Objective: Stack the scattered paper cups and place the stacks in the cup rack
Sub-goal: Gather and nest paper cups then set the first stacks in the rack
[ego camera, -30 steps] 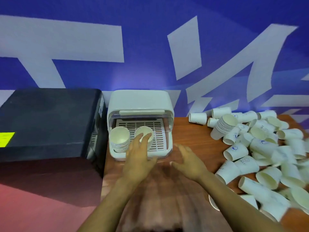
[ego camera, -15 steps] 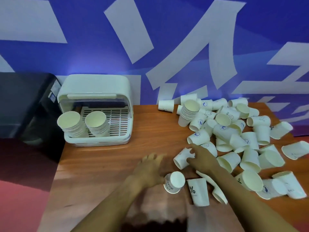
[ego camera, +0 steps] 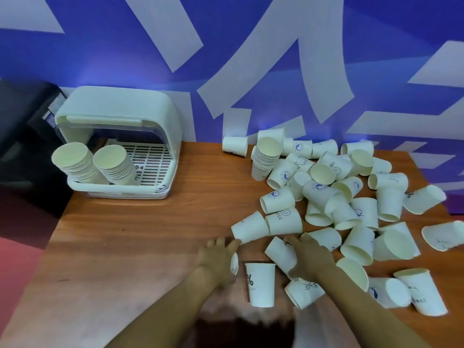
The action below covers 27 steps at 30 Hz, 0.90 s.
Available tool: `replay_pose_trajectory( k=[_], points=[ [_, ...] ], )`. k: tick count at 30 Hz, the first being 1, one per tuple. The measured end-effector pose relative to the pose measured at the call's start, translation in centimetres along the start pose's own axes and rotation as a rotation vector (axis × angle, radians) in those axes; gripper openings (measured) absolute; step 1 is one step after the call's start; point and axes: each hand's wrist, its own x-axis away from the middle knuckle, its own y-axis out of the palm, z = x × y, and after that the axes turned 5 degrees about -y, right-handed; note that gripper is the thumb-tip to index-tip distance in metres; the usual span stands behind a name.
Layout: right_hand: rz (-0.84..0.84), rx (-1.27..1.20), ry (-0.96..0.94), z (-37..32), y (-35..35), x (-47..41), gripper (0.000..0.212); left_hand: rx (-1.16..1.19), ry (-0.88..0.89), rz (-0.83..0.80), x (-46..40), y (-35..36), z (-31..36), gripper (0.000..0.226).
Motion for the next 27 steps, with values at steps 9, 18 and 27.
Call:
replay_pose_trajectory(
  k=[9,18,27],
  points=[
    [0.049,-0.015,-0.022,0.4,-0.6,-0.1,0.085,0.025,-0.097,0.133,0.4,-0.5,-0.9,0.061],
    [0.227,-0.127,0.014,-0.8,-5.4,0.3,0.084,0.310,-0.189,0.374,2.4,-4.9,-6.5,0.059],
    [0.417,-0.351,-0.079,-11.0,-9.6,-0.2,0.055,0.663,-0.112,0.445,5.3,-7.7,-14.7,0.053]
  ],
)
